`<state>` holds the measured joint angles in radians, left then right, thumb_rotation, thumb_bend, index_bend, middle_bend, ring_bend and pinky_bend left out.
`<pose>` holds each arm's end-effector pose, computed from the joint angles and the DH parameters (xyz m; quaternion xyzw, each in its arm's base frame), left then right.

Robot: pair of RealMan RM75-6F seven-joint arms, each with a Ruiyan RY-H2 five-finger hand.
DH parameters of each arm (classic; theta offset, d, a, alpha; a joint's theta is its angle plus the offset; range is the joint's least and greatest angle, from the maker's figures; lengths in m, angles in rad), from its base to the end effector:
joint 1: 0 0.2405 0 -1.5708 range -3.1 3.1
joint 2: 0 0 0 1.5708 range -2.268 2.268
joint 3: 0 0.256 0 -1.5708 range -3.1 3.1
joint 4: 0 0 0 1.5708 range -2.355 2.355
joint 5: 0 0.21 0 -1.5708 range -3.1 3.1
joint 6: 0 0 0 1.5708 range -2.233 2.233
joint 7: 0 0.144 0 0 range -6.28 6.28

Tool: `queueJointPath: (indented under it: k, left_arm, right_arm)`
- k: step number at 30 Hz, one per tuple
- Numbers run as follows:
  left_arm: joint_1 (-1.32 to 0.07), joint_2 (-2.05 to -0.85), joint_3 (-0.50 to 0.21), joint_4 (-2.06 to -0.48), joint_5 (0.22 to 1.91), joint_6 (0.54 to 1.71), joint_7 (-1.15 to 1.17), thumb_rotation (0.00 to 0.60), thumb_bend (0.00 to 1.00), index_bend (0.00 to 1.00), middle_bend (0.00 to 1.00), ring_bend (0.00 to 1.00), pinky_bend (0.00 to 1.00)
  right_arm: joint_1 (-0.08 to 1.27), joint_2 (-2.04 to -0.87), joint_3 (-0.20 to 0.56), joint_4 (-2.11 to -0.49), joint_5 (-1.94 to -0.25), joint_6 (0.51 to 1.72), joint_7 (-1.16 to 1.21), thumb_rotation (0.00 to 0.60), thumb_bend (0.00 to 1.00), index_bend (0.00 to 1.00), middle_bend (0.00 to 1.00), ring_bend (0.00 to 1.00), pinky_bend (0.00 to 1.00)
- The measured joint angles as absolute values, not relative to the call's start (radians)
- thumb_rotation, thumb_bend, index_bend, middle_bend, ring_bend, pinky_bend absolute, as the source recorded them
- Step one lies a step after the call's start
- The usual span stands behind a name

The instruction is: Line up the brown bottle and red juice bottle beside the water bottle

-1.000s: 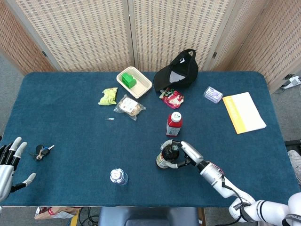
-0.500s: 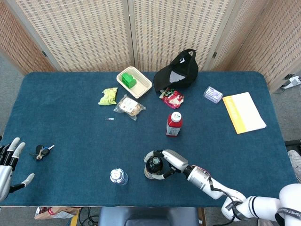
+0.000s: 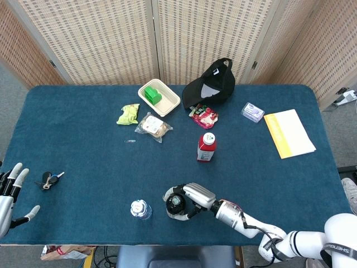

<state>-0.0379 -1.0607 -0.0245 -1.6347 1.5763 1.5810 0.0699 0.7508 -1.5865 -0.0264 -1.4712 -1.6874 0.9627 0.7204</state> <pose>-0.3051 0.1607 0.1802 -0.6125 -0.3327 -0.3789 0.6087 -0.1202 -0.2621 -0.0589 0.6893 -0.5693 0.4469 0.0314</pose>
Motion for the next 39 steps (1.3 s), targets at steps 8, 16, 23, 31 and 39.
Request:
queueJointPath:
  k: [8, 16, 23, 31, 39]
  left_arm:
    - [-0.037, -1.067, -0.023, -1.629, 1.575, 1.581, 0.066, 0.6, 0.17, 0.01, 0.0, 0.04, 0.04]
    - [-0.038, -1.068, -0.025, -1.627, 1.58, 1.585, 0.06, 0.6, 0.17, 0.01, 0.0, 0.04, 0.04]
    - [-0.049, -1.072, -0.028, -1.625, 1.589, 1.576, 0.06, 0.6, 0.17, 0.01, 0.0, 0.04, 0.04]
    - [-0.048, -1.073, -0.027, -1.627, 1.588, 1.577, 0.065, 0.6, 0.17, 0.01, 0.0, 0.04, 0.04]
    - [-0.045, -1.072, -0.025, -1.631, 1.588, 1.581, 0.068, 0.6, 0.17, 0.01, 0.0, 0.04, 0.04]
  right_arm:
    - [0.768, -1.574, -0.04, -1.481, -1.684, 0.952, 0.699, 0.6, 0.36, 0.53, 0.39, 0.22, 0.23]
    - [0.784, -1.556, -0.056, -1.493, -1.685, 0.937, 0.706, 0.6, 0.09, 0.31, 0.26, 0.09, 0.09]
    - [0.782, -1.526, -0.065, -1.514, -1.694, 0.966, 0.713, 0.6, 0.03, 0.16, 0.13, 0.01, 0.0]
    - [0.756, -1.431, -0.075, -1.569, -1.713, 1.045, 0.702, 0.6, 0.03, 0.16, 0.14, 0.01, 0.0]
    - [0.696, -1.325, -0.076, -1.629, -1.72, 1.163, 0.634, 0.6, 0.03, 0.16, 0.16, 0.01, 0.0]
